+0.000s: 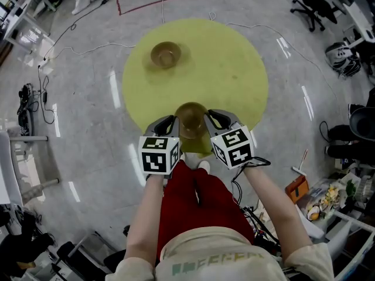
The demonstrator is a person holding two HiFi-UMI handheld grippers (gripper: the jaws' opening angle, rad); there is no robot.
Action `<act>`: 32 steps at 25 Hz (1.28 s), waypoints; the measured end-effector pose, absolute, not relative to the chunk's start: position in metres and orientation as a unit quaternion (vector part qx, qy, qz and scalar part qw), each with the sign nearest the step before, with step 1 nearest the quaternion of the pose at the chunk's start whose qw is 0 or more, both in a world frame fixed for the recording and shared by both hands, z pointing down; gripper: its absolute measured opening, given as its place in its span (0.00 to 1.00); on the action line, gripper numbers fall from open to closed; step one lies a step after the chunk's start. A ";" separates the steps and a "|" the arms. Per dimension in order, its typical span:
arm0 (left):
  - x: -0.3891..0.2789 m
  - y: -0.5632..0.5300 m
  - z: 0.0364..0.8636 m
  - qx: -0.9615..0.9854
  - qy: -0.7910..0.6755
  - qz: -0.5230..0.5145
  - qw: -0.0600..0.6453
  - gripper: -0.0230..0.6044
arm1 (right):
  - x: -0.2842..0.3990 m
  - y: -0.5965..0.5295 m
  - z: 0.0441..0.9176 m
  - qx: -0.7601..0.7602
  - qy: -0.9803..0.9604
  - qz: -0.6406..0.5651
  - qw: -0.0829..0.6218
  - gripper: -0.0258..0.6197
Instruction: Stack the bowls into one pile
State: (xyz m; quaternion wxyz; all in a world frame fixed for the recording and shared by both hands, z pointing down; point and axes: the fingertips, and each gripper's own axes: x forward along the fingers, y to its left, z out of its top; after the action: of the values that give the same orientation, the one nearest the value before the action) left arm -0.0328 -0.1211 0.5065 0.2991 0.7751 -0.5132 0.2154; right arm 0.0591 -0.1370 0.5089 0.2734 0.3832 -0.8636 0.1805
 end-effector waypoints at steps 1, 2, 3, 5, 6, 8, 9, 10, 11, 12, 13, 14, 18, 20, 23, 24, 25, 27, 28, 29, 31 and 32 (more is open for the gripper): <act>-0.034 -0.121 0.506 0.775 -0.514 0.216 0.299 0.08 | 0.060 -0.138 0.508 0.387 -0.864 0.177 0.270 0.11; -0.035 -0.121 0.506 0.774 -0.515 0.216 0.298 0.08 | 0.061 -0.139 0.507 0.389 -0.864 0.175 0.268 0.11; -0.035 -0.121 0.506 0.774 -0.516 0.215 0.298 0.08 | 0.063 -0.140 0.506 0.390 -0.864 0.174 0.267 0.11; -0.037 -0.122 0.506 0.774 -0.519 0.211 0.296 0.08 | 0.065 -0.142 0.505 0.393 -0.864 0.174 0.262 0.11; -0.038 -0.123 0.505 0.774 -0.520 0.208 0.293 0.08 | 0.065 -0.143 0.505 0.395 -0.864 0.174 0.258 0.11; -0.039 -0.126 0.503 0.776 -0.524 0.203 0.288 0.08 | 0.065 -0.145 0.504 0.399 -0.864 0.176 0.250 0.11; -0.040 -0.127 0.502 0.776 -0.525 0.201 0.286 0.08 | 0.066 -0.146 0.503 0.400 -0.864 0.177 0.247 0.11; -0.040 -0.128 0.500 0.777 -0.527 0.198 0.283 0.08 | 0.066 -0.146 0.503 0.401 -0.864 0.179 0.244 0.11; -0.040 -0.129 0.499 0.777 -0.529 0.196 0.281 0.08 | 0.067 -0.147 0.502 0.403 -0.864 0.181 0.242 0.11; -0.041 -0.130 0.497 0.776 -0.532 0.194 0.278 0.08 | 0.067 -0.147 0.500 0.404 -0.864 0.182 0.240 0.11; -0.042 -0.132 0.495 0.775 -0.536 0.192 0.275 0.08 | 0.068 -0.148 0.498 0.407 -0.863 0.182 0.237 0.11; -0.043 -0.134 0.492 0.774 -0.540 0.191 0.271 0.08 | 0.069 -0.149 0.496 0.410 -0.863 0.179 0.234 0.11; -0.046 -0.136 0.481 0.772 -0.553 0.183 0.254 0.08 | 0.069 -0.150 0.481 0.411 -0.868 0.169 0.219 0.11; -0.047 -0.134 0.473 0.771 -0.561 0.174 0.246 0.08 | 0.070 -0.148 0.471 0.412 -0.873 0.169 0.202 0.11; -0.046 -0.133 0.458 0.773 -0.570 0.152 0.235 0.08 | 0.075 -0.147 0.454 0.419 -0.877 0.166 0.168 0.11; -0.046 -0.132 0.454 0.774 -0.573 0.144 0.230 0.08 | 0.076 -0.147 0.448 0.421 -0.878 0.164 0.158 0.10; -0.046 -0.132 0.449 0.774 -0.576 0.138 0.224 0.08 | 0.078 -0.147 0.442 0.421 -0.880 0.161 0.149 0.10; -0.045 -0.128 0.439 0.775 -0.582 0.127 0.212 0.08 | 0.080 -0.144 0.429 0.420 -0.884 0.157 0.130 0.10; -0.045 -0.124 0.434 0.775 -0.584 0.122 0.206 0.08 | 0.081 -0.142 0.423 0.418 -0.887 0.156 0.121 0.10; -0.044 -0.120 0.429 0.775 -0.588 0.116 0.200 0.08 | 0.083 -0.138 0.417 0.416 -0.889 0.155 0.113 0.10; -0.043 -0.112 0.419 0.776 -0.593 0.107 0.187 0.08 | 0.085 -0.131 0.406 0.407 -0.896 0.151 0.093 0.10; -0.042 -0.109 0.414 0.776 -0.595 0.103 0.182 0.08 | 0.086 -0.126 0.401 0.401 -0.900 0.149 0.083 0.10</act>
State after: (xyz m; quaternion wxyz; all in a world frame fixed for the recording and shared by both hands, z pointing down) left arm -0.0425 -0.1086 0.4143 0.1817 0.7760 -0.5951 0.1031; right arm 0.0861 -0.1263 0.4005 0.0827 0.4015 -0.8998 0.1491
